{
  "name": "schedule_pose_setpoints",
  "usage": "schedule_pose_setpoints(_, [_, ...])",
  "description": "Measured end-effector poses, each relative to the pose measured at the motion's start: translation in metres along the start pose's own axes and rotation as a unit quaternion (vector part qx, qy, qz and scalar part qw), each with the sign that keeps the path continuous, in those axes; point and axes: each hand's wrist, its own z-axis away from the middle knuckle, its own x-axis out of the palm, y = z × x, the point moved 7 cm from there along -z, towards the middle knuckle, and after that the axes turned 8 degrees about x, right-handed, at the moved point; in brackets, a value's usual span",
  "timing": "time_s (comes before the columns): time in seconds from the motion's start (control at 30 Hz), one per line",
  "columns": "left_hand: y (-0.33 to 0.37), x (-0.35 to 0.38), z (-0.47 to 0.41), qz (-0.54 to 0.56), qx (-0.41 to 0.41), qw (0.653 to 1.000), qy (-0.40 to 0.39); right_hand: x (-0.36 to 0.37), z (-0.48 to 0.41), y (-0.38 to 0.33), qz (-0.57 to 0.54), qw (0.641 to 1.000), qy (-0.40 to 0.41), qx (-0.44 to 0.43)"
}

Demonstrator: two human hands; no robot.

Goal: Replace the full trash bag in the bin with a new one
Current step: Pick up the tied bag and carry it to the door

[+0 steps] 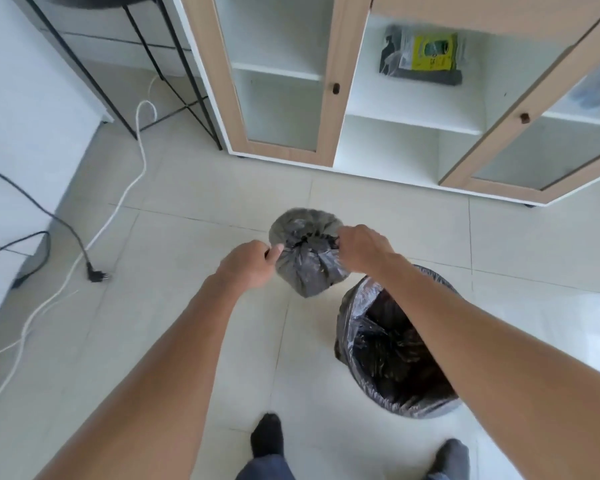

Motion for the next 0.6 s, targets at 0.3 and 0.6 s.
schedule_pose_setpoints(0.3, [0.153, -0.200, 0.139, -0.045, 0.045, 0.988, 0.141, -0.227, 0.176, 0.030, -0.105, 0.989, 0.068, 0.080])
schedule_pose_setpoints(0.6, [0.352, -0.244, 0.213, -0.061, 0.178, 0.973, 0.132, -0.349, 0.323, 0.163, -0.187, 0.953, 0.144, 0.190])
